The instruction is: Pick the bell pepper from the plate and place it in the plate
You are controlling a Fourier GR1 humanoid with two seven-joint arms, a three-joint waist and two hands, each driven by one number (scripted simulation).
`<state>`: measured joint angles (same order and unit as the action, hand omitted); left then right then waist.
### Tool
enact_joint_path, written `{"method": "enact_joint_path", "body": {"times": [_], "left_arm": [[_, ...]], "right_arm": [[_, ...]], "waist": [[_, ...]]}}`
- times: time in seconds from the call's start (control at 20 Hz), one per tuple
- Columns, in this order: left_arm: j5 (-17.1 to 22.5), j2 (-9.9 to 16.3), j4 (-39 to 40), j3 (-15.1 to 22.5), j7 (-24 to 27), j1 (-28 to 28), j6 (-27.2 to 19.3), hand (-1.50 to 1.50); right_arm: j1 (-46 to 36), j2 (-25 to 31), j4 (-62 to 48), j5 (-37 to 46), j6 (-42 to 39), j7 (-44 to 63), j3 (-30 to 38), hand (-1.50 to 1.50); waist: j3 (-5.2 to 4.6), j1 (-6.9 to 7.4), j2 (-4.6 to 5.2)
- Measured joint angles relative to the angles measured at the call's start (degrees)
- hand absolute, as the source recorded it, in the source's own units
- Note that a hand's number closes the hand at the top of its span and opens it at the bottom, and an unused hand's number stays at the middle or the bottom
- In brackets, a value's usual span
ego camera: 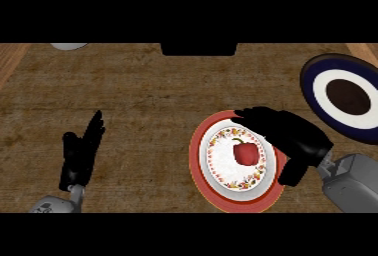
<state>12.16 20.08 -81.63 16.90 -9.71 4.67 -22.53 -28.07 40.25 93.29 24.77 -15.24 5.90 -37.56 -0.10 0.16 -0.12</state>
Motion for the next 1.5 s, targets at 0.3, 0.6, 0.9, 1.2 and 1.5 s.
{"method": "enact_joint_path", "body": {"times": [0.3, 0.6, 0.9, 1.2, 1.5], "left_arm": [[-1.20, -1.21, -0.01, -0.57, -0.95, 0.19, 0.62, 0.00], [-3.10, -2.86, -0.08, -2.45, -0.95, -0.33, 1.87, 0.00], [-4.95, -3.82, -0.80, -4.46, -1.48, -1.25, 3.75, 0.00], [-6.95, -5.29, -0.46, -6.47, -2.51, -0.28, 5.29, 0.00], [-8.21, -6.51, 0.20, -8.51, -1.81, -0.93, 6.96, 0.00]], "right_arm": [[-2.76, -5.29, -3.80, 3.16, -8.49, 5.55, -0.81, -1.50], [-1.03, -9.57, -5.64, 8.41, -12.85, 5.36, 2.22, -1.50], [0.98, -13.57, -6.79, 14.28, -15.68, 3.39, 4.46, -1.50], [2.58, -16.93, -8.49, 19.34, -17.52, 0.95, 7.23, -1.50], [4.64, -19.63, -10.11, 24.20, -17.83, -1.23, 8.69, -1.50]], "waist": [[0.06, 0.19, 0.10], [0.08, 0.05, 0.10], [0.09, 0.05, 0.10], [0.10, -0.01, 0.10], [0.10, 0.02, 0.11]]}}
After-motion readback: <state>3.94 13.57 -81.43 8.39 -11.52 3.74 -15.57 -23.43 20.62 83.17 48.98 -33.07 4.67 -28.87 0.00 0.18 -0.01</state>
